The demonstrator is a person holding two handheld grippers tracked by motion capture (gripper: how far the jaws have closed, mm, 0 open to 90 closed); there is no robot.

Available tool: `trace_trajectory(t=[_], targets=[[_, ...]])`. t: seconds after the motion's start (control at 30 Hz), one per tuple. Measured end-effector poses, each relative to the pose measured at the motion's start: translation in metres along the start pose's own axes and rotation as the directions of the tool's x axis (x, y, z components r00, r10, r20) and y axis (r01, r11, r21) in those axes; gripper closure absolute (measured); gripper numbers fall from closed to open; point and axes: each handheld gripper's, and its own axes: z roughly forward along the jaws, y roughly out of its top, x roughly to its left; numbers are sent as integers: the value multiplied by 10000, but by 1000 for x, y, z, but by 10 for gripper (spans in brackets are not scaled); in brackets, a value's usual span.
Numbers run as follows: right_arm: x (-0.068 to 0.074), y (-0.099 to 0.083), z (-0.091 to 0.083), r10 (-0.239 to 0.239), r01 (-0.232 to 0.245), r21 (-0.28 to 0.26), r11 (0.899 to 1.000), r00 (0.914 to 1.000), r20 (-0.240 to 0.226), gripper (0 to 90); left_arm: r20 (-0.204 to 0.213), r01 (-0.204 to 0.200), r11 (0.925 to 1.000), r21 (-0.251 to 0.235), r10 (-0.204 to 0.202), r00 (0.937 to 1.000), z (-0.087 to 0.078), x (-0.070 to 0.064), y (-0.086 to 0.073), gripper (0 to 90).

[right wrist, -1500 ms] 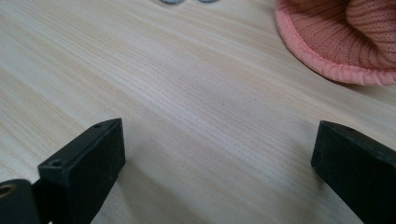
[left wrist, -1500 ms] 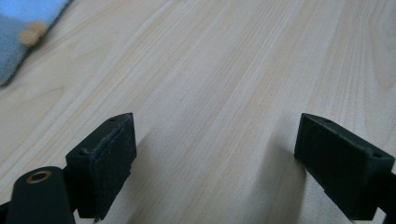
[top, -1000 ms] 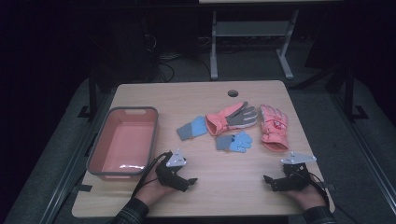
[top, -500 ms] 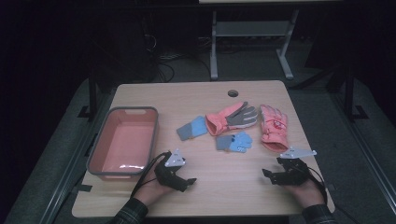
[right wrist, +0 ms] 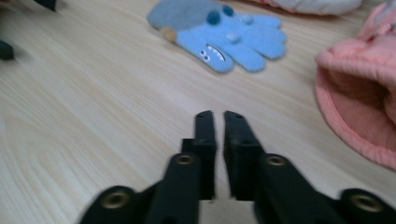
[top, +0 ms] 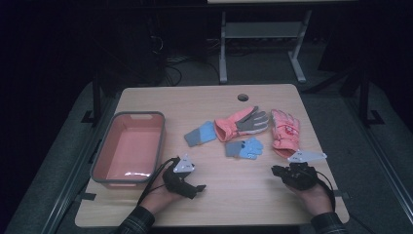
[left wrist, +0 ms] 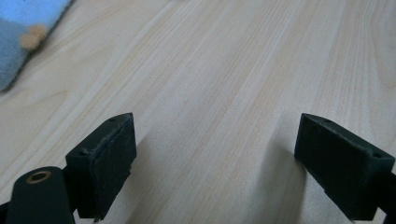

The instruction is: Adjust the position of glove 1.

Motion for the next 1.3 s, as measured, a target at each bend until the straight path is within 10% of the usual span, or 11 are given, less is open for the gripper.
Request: trace_trajectory(t=[1.3], targets=[[18,81,95,-1019,961,-586,9936,9893,-1045,900,22,-7,10000,12,7,10000,0,0,1,123]])
